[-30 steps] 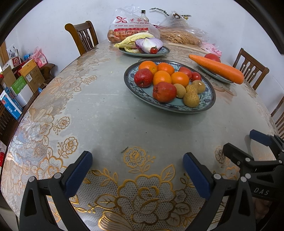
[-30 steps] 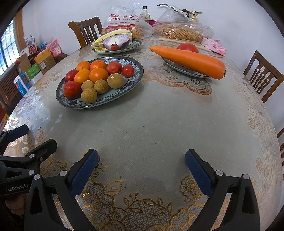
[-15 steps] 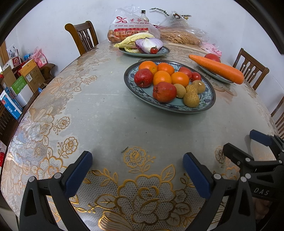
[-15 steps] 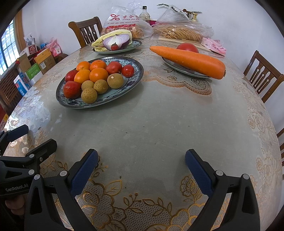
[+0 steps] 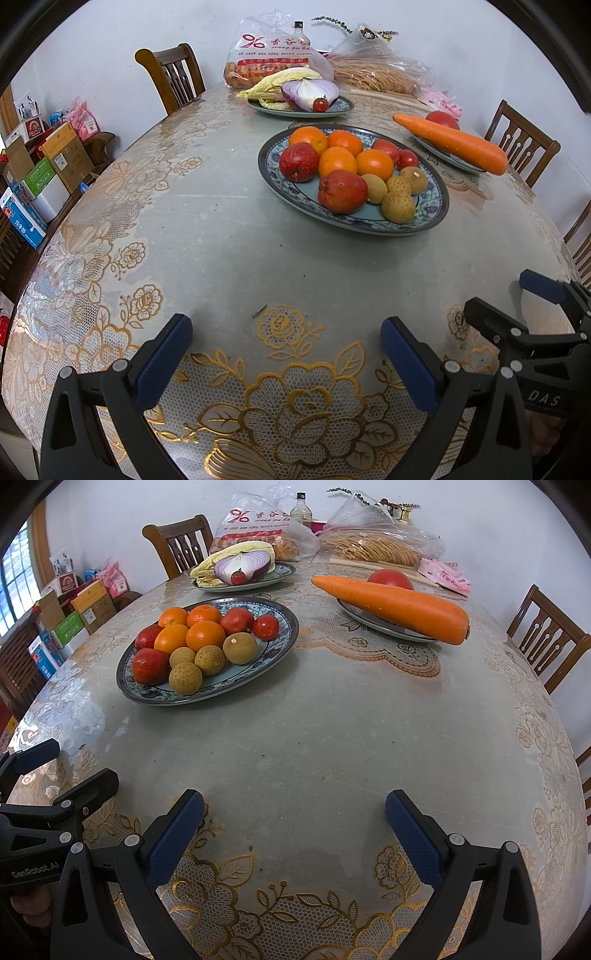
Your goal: Organize fruits
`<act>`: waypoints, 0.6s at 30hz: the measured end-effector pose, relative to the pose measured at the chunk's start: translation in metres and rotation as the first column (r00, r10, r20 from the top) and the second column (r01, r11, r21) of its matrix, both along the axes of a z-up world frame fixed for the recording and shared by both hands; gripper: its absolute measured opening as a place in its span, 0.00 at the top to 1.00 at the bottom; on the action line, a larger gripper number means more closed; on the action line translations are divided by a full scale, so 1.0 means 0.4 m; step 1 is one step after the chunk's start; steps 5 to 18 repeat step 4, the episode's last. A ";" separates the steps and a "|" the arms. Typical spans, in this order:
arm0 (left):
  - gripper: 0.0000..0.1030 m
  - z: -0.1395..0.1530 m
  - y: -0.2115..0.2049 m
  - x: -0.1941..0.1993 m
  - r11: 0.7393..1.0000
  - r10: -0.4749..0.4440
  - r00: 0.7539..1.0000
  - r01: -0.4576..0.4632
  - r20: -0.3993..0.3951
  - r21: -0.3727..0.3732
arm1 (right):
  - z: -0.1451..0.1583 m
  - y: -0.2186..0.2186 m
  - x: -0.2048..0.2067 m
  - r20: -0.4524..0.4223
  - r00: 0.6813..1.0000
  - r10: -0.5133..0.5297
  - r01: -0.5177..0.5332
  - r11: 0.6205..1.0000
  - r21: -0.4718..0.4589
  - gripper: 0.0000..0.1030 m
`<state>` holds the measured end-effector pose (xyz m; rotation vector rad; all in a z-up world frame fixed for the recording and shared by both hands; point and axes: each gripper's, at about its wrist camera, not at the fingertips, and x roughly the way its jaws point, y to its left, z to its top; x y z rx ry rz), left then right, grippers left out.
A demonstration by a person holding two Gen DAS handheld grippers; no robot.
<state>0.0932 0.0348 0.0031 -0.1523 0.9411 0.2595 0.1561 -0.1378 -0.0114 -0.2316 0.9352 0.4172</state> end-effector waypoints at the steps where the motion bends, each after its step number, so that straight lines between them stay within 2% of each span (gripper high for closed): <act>1: 0.00 0.000 0.000 0.000 1.000 0.000 1.000 0.000 0.000 0.000 | 0.000 0.000 0.000 0.000 1.000 0.000 0.000 1.000 0.000 0.02; 18: 0.00 0.000 -0.002 0.000 1.000 0.000 1.000 0.000 0.000 0.000 | -0.001 0.000 -0.001 0.000 1.000 0.000 0.000 1.000 0.000 0.02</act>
